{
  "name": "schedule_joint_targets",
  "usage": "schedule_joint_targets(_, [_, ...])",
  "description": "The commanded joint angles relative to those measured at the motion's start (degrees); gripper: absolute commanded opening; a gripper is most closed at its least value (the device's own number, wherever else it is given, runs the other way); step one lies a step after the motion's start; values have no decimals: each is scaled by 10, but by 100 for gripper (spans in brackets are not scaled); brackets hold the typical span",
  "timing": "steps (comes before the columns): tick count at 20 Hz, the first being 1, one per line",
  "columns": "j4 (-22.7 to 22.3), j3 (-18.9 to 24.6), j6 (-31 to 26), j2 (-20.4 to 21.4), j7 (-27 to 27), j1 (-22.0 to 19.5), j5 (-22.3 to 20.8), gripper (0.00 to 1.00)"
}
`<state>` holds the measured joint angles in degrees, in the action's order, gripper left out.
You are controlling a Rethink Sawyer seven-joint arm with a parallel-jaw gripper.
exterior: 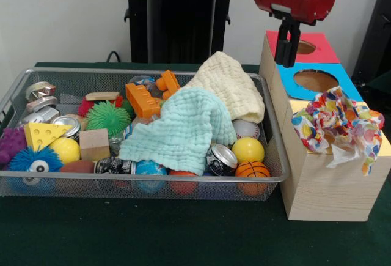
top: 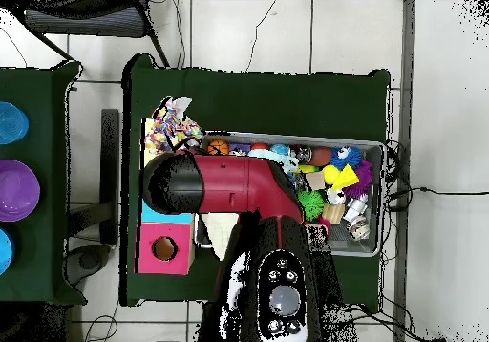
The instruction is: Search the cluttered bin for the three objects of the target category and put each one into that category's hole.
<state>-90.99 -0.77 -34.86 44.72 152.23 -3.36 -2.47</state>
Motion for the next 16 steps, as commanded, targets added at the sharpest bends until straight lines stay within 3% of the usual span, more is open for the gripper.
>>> schedule_joint_targets(1, [-2, 7, 19, -60, 50, 41, -21, 0])
schedule_joint_targets(10, [78, -50, 31, -141, 107, 104, -2, 0])
schedule_joint_targets(16, [86, -61, 30, -147, 90, 105, 8, 0])
